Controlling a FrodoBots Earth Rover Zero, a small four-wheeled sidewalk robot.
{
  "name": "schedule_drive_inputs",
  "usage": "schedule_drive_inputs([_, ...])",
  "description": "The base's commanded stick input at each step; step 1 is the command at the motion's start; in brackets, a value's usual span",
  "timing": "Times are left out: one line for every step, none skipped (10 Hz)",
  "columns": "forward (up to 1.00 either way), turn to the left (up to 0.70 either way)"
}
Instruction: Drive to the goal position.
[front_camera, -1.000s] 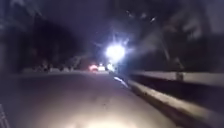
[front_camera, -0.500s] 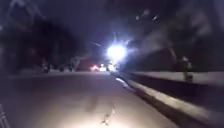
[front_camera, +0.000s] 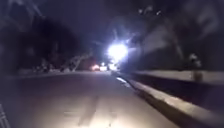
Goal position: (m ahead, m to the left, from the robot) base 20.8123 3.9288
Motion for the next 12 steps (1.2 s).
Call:
schedule_drive_inputs([0.7, 0.0])
schedule_drive_inputs([0.7, 0.0])
schedule_drive_inputs([0.7, 0.0])
schedule_drive_inputs([0.7, 0.0])
schedule_drive_inputs([0.7, 0.0])
schedule_drive_inputs([0.7, 0.0])
schedule_drive_inputs([0.7, 0.0])
schedule_drive_inputs([0.7, 0.0])
schedule_drive_inputs([0.7, 0.0])
schedule_drive_inputs([0.7, 0.0])
schedule_drive_inputs([0.7, -0.07])
schedule_drive_inputs([0.7, -0.35])
